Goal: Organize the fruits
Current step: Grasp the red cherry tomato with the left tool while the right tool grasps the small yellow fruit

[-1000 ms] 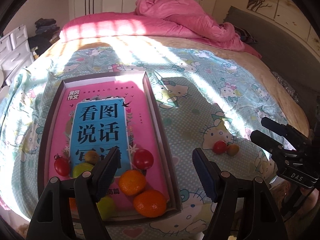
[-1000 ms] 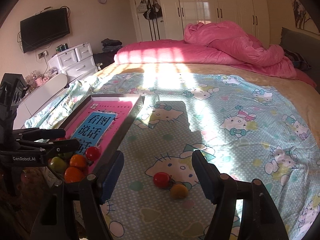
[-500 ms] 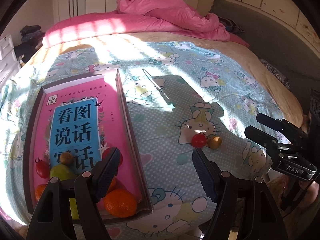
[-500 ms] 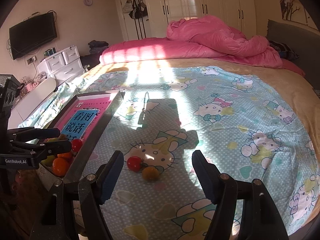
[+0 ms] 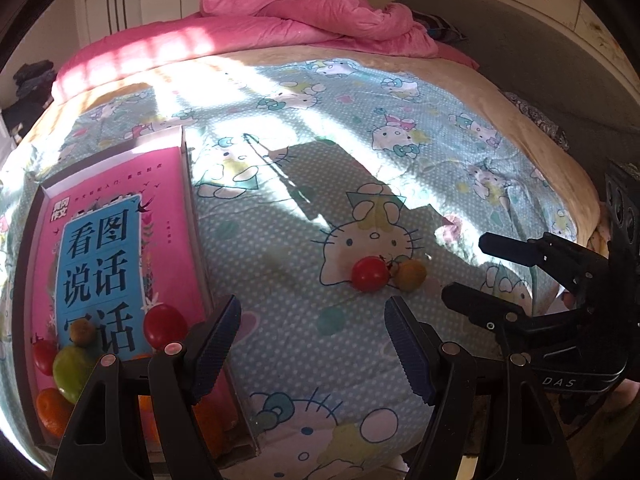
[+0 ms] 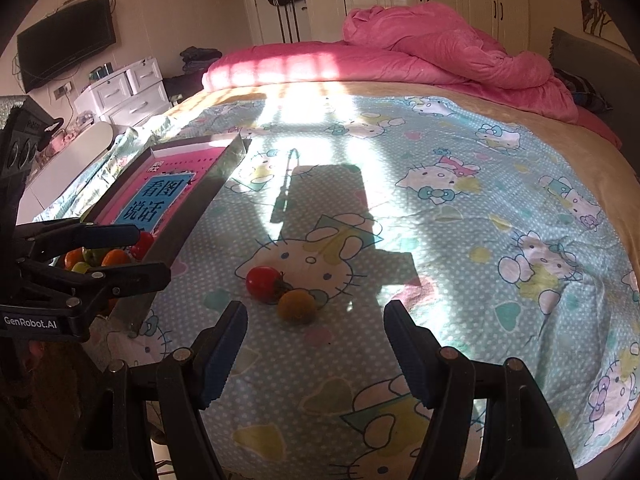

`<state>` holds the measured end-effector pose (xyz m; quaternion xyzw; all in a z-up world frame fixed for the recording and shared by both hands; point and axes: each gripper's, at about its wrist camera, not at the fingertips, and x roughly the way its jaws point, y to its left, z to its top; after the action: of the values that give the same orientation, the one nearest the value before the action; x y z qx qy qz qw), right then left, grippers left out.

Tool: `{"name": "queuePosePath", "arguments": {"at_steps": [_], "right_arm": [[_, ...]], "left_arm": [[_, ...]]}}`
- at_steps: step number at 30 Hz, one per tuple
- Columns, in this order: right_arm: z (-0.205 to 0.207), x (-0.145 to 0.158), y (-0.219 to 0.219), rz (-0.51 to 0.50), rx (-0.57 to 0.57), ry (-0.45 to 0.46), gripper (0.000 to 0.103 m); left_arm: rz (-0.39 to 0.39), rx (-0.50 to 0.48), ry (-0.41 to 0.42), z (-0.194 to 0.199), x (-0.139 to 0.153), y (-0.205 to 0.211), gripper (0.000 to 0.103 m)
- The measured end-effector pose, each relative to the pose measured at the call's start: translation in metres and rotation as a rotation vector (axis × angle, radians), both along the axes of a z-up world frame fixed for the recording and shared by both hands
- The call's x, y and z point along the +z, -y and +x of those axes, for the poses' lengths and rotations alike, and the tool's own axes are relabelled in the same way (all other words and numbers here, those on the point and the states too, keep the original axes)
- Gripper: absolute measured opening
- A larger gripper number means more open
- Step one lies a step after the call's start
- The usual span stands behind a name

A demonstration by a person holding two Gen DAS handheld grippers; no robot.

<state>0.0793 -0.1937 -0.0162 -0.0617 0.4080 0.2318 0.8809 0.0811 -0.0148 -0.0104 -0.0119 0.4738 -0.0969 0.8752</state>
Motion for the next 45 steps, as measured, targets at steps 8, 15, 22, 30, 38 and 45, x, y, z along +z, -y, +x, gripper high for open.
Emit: {"name": "queuePosePath", "arguments": {"at_steps": [8,15,22,30,38,45], "right_arm": [[0.007,-0.018,-0.010,-0.031,0.027,-0.044,0.070],[0.014,-0.031,-0.016,-0.074,0.023,-0.051,0.064],[0.021,-0.039,-0.023,-0.084,0.053,-0.045,0.054],[0.023,-0.043,-0.032,-0.097,0.099,-0.048,0.029],[0.024,-0.040,-0.019,-0.137,0.041,-0.047,0.029],[0.023,-0.037,-0.009,-0.180,0.002,-0.030,0.029]], "left_arm": [[-0.026,-0.073,-0.036,0.018,-0.013,0.013,0.076],[-0.037,-0.123,-0.072,0.032,-0.024,0.027,0.076],[-0.012,-0.147,-0.090,0.043,-0.033,0.037,0.076],[-0.023,-0.149,-0.112,0.050,-0.041,0.041,0.069],[-0.033,-0.167,-0.129,0.056,-0.050,0.054,0.057],[-0.020,-0.169,-0.129,0.059,-0.054,0.059,0.054]]}}
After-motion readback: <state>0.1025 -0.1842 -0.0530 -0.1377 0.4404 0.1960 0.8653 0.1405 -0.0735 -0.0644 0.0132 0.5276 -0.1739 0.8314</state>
